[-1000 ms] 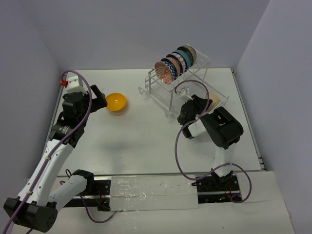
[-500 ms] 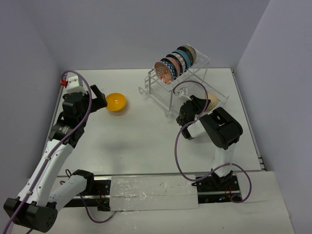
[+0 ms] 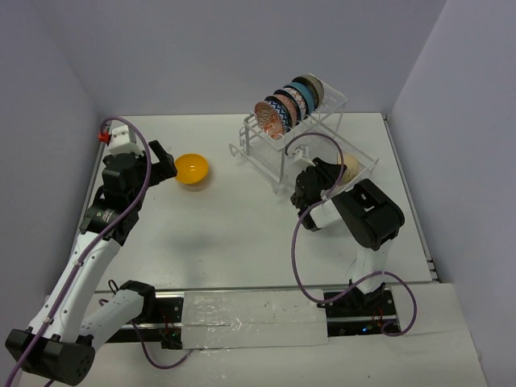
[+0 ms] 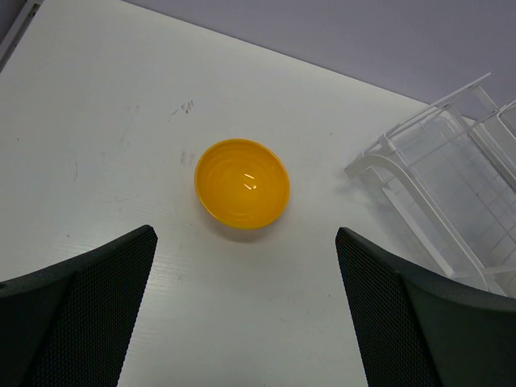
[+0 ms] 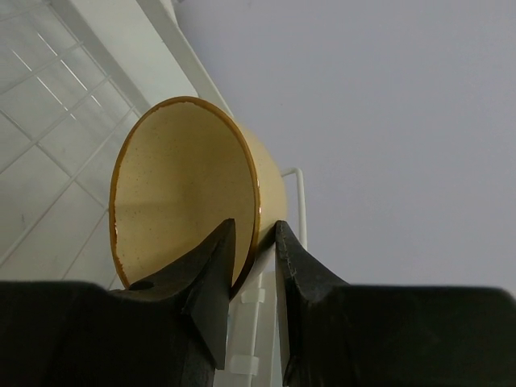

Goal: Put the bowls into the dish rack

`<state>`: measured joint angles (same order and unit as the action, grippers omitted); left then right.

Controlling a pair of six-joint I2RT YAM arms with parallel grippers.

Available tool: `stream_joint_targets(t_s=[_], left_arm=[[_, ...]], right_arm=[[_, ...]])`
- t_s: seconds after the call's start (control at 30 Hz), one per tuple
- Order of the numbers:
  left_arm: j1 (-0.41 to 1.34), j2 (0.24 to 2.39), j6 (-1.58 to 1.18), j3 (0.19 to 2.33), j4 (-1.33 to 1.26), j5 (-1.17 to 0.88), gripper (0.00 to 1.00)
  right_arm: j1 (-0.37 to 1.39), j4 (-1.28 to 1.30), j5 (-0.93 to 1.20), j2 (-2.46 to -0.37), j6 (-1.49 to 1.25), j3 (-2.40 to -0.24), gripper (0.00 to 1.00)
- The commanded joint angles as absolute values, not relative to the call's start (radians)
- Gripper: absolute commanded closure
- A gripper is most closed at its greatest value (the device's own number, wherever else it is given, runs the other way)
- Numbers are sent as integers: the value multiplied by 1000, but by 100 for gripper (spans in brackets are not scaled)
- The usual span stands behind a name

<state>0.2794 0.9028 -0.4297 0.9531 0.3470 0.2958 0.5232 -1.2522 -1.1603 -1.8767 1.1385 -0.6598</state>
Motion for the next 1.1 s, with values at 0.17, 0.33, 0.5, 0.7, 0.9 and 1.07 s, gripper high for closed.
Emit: stream_joint_targets(t_s=[0.17, 0.33, 0.5, 0.7, 0.9, 1.07], left_arm=[[282, 893, -410, 954, 308, 310, 1], [282, 893, -410, 954, 307, 310, 2], [282, 894, -410, 954, 305, 305, 1], [282, 893, -410, 954, 305, 304, 1], [282, 894, -410, 954, 305, 302, 1], [282, 893, -410, 954, 307, 302, 1]], right_arm=[[607, -1111, -1028, -1894, 1002, -607, 89], [615, -1126, -1045, -1901, 997, -601, 91], [630, -1126, -1045, -1911, 994, -595, 81], [641, -1120, -1042, -1913, 996, -592, 74], [650, -1100, -1045, -1901, 971, -584, 70], [657, -1071, -1042, -1885, 943, -578, 60]])
